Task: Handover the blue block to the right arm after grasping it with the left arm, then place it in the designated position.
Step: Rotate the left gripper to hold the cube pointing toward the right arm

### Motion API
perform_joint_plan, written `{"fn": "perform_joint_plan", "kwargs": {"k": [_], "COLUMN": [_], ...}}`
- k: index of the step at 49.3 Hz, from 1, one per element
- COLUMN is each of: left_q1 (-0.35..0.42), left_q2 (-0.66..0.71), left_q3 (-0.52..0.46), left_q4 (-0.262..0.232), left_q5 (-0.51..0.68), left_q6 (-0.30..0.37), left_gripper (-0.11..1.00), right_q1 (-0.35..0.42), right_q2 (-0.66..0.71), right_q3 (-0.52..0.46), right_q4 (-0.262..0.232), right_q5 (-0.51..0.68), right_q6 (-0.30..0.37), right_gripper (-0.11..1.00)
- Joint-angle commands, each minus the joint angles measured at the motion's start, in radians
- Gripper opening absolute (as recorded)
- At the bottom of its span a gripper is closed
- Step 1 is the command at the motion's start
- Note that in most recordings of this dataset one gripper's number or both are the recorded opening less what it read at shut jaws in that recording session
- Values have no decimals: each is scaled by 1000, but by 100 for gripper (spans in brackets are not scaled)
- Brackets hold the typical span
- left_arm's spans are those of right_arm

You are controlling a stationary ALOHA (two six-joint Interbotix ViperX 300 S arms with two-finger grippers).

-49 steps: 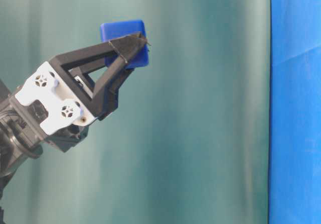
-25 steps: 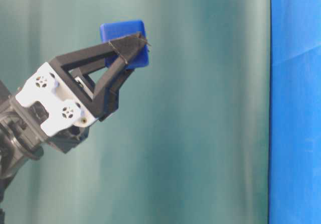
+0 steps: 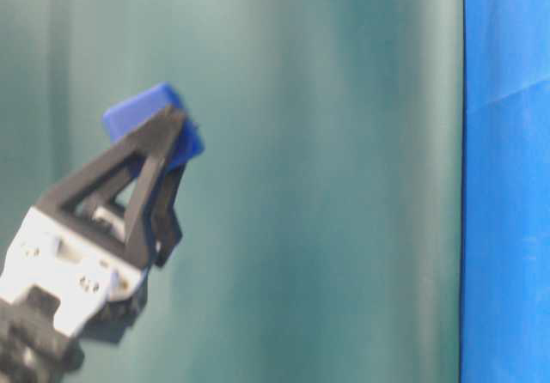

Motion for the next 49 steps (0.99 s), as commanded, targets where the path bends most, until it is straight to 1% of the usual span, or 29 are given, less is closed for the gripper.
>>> {"fn": "perform_joint_plan", "kwargs": {"k": [1, 9, 15, 24, 42, 49], "left_q1": [-8, -11, -11, -11, -11, -11], "left_q2": [-83, -149, -172, -170, -169, -169], "left_q3": [67, 187, 236, 242, 245, 247], "left_q4": [-2, -5, -8, -8, -8, -8], "left_q5": [-121, -287, -362, -373, -373, -371], "left_q6": [2, 2, 0, -18, -23, -25], "left_gripper": [46, 46, 46, 46, 46, 46], "right_q1": [0, -2, -2, 0, 0, 0], "right_q2": [6, 8, 8, 8, 8, 8], "right_q3": [-29, -29, -29, -31, -32, -48], "right_q4": [2, 0, -2, -5, -5, -9], "right_q5": [-8, -9, -9, -9, -6, 2], "right_q6": [0, -2, -2, -3, -3, -8], "right_gripper": [98, 98, 98, 98, 97, 97]}}
